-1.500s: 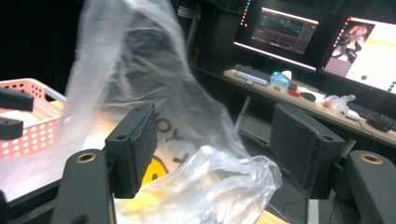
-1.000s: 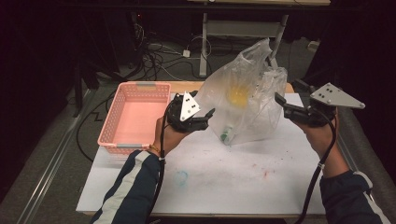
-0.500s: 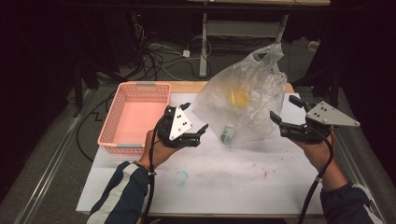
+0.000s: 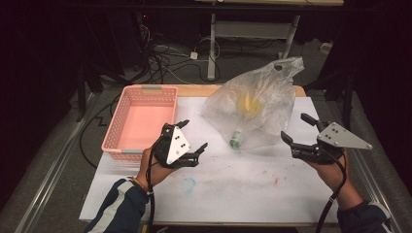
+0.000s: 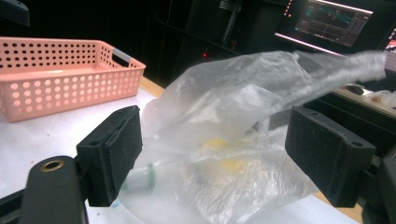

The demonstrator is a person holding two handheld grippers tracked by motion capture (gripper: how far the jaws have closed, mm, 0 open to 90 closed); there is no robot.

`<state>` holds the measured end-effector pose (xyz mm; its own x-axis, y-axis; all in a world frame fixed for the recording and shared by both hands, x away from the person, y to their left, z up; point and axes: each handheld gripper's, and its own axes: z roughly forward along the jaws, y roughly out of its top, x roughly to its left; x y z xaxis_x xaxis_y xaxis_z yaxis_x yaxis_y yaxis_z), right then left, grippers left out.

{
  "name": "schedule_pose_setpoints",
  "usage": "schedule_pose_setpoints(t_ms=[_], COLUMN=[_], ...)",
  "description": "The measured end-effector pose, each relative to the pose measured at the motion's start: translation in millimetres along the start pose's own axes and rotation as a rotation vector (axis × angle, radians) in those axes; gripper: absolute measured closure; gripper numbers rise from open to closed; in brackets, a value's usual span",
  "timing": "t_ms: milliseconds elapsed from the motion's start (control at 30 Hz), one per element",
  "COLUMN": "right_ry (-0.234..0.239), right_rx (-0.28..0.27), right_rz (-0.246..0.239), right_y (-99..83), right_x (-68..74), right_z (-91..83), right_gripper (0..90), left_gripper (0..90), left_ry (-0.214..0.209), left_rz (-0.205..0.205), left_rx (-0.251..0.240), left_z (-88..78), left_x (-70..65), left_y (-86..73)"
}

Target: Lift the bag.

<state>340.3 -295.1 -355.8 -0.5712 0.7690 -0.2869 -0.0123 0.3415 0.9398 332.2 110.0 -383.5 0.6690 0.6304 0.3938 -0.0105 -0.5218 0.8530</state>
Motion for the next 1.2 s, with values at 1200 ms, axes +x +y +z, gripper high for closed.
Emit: schedule_pose_setpoints(t_ms=[1200], right_ry=[0.081], right_rx=[0.127], right_rz=[0.003], right_y=[-92.4], right_x=[39.1], right_z=[-31.3], right_gripper=[19.3], left_gripper=[15.8], left_ry=[0.007], left_rz=[-0.053], left_rx=[0.162], left_z=[-40.5], left_x=[-30.9], left_y=[-86.8])
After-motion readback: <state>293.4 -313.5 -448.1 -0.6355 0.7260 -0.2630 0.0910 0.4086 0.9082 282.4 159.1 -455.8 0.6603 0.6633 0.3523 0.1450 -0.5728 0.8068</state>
